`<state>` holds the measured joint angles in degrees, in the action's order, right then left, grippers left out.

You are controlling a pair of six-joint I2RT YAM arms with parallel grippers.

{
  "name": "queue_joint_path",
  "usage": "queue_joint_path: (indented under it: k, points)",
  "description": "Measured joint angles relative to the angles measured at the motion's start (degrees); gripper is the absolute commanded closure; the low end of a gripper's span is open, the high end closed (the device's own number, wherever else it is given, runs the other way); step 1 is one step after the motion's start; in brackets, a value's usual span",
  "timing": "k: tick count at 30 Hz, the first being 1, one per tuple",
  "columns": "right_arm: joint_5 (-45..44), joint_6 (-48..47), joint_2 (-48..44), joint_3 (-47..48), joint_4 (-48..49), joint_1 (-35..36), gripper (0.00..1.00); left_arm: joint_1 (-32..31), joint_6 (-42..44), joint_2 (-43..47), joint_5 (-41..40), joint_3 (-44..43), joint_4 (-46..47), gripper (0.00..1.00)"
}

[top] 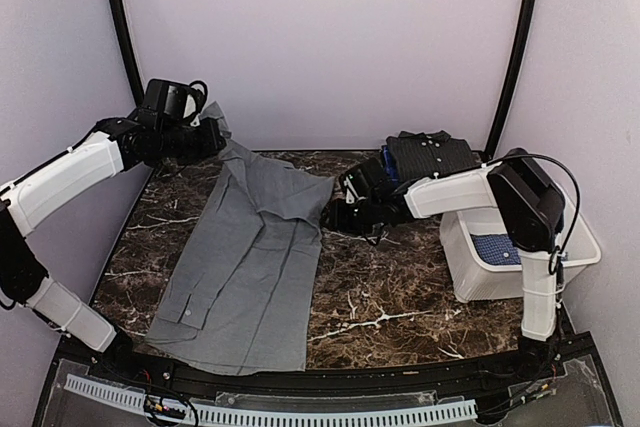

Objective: Fold and stack the long sleeve shirts
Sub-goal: Move the 1/3-folded shirt to the center of the board.

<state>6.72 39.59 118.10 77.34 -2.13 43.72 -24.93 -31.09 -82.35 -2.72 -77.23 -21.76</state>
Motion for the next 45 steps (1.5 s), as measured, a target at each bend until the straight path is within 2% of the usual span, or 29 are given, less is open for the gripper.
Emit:
queue_joint_path:
  k: [7, 11, 14, 19, 26, 35, 38, 40, 42, 45]
  points:
    - [-0.5, -0.83, 3.78, 5.33, -1.05, 2.62, 0.56, 0.35, 0.24, 0.81, 0.26, 0.0, -0.7, 1.0]
    - [-1.97, -1.57, 5.18, 5.97, -2.16, 3.87, 0.61, 0.35, 0.42, 0.81, 0.52, 0.0, -0.76, 1.0]
    - [-2.8, -1.88, 6.27, 6.16, -2.84, 4.37, 0.71, 0.35, 0.48, 0.81, 0.79, 0.0, -0.79, 1.0]
    - [-4.68, -1.97, 8.24, 8.57, -4.37, 4.39, 1.0, 0.35, 0.72, 0.59, 1.73, -0.04, -0.79, 1.0]
    - [-9.01, -1.81, 8.79, 10.23, -7.43, 3.37, 1.0, 0.35, 1.53, -1.99, 6.03, -0.55, -0.07, 1.0]
    - [-11.06, -4.35, 9.03, 12.2, -10.73, -3.5, 0.99, 0.35, 1.42, -9.77, 11.34, -4.66, 2.75, 1.0]
    - [-11.28, -6.43, 9.51, 14.67, -12.98, -5.18, 0.8, 0.35, 0.98, -12.26, 12.76, -6.91, 4.0, 1.0]
    - [-11.45, -7.48, 9.35, 15.3, -13.88, -5.66, 0.71, 0.35, 0.68, -13.31, 13.38, -7.78, 4.59, 1.0]
    - [-11.5, -8.0, 8.83, 15.13, -14.86, -5.62, 0.66, 0.35, 0.44, -13.88, 13.84, -8.13, 5.07, 1.0]
    - [-11.3, -8.44, 6.05, 11.89, -16.0, -5.03, 0.65, 0.33, 0.39, -14.1, 14.27, -8.28, 5.6, 1.0]
